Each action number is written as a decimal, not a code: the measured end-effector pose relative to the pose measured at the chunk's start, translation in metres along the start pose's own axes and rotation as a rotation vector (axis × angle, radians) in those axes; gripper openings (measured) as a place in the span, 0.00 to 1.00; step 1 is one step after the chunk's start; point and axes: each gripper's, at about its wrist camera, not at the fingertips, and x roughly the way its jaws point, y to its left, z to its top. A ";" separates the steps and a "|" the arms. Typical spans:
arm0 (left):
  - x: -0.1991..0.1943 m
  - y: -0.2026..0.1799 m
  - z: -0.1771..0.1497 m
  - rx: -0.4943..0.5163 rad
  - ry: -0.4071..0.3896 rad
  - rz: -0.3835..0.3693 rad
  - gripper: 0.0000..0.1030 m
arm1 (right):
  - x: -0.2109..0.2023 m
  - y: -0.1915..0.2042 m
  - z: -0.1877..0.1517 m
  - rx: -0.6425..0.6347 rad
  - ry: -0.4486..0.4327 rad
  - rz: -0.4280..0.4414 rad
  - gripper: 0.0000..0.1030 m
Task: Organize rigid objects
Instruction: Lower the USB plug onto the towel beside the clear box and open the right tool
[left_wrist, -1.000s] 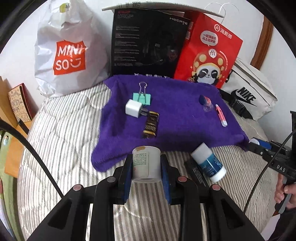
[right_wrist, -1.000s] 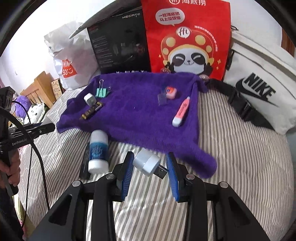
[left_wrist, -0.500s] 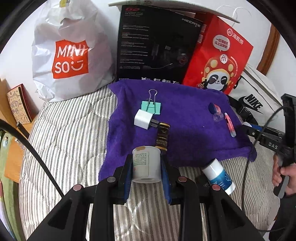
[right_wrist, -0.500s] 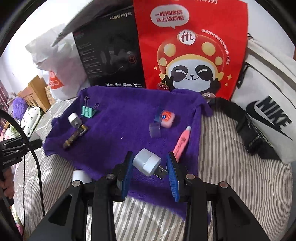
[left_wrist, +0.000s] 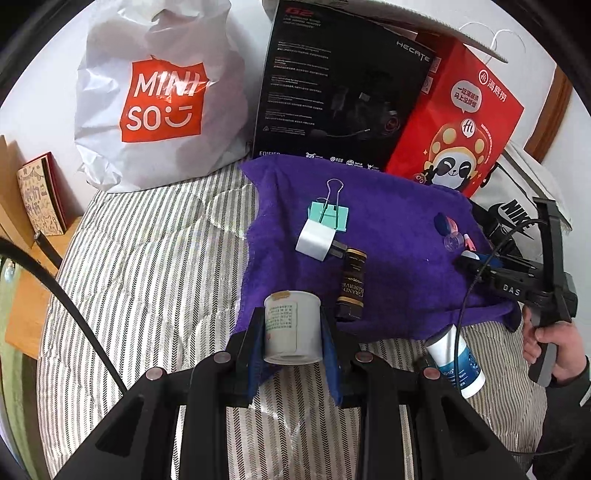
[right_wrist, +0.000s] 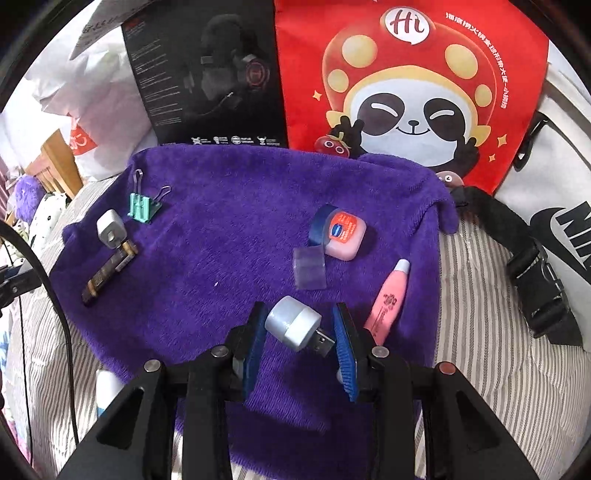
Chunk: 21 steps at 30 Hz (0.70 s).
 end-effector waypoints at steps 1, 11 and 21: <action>0.001 0.001 0.000 -0.001 0.002 0.003 0.26 | 0.003 0.000 0.001 -0.002 0.005 -0.003 0.35; 0.003 0.006 -0.002 -0.006 0.020 -0.001 0.26 | 0.010 -0.001 0.000 -0.027 -0.001 -0.017 0.35; 0.001 0.004 -0.007 -0.012 0.033 -0.013 0.26 | 0.011 0.004 0.000 -0.033 0.027 -0.005 0.49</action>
